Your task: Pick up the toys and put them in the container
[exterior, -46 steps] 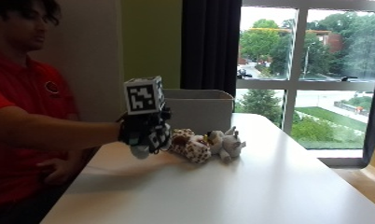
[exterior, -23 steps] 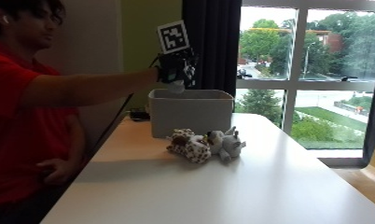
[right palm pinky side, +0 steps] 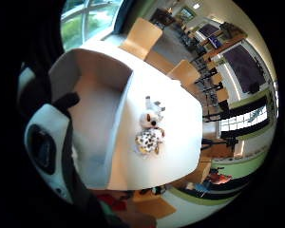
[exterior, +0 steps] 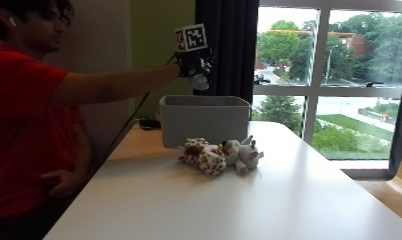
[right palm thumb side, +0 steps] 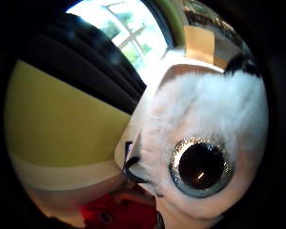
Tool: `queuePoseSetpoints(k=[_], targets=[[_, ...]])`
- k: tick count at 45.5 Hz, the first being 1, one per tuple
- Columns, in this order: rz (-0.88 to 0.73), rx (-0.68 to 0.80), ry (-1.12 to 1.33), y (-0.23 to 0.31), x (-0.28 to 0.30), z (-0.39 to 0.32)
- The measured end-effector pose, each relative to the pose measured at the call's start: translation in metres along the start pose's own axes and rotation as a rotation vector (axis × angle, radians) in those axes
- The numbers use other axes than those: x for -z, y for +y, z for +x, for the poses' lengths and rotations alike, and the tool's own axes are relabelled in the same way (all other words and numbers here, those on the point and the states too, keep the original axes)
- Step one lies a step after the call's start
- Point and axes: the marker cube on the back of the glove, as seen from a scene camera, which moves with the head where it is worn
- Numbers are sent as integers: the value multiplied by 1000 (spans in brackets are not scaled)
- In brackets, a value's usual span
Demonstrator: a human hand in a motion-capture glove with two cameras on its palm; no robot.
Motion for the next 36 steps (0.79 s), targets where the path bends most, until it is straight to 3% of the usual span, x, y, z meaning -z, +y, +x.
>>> queuePoseSetpoints(k=[7,12,23,36], targets=[[-132,41,4,13,-4,10],[-112,31,-2,26,-1,35],[-112,-84,-10,73,-12,132],[-212,-234,29,141,-66,230]])
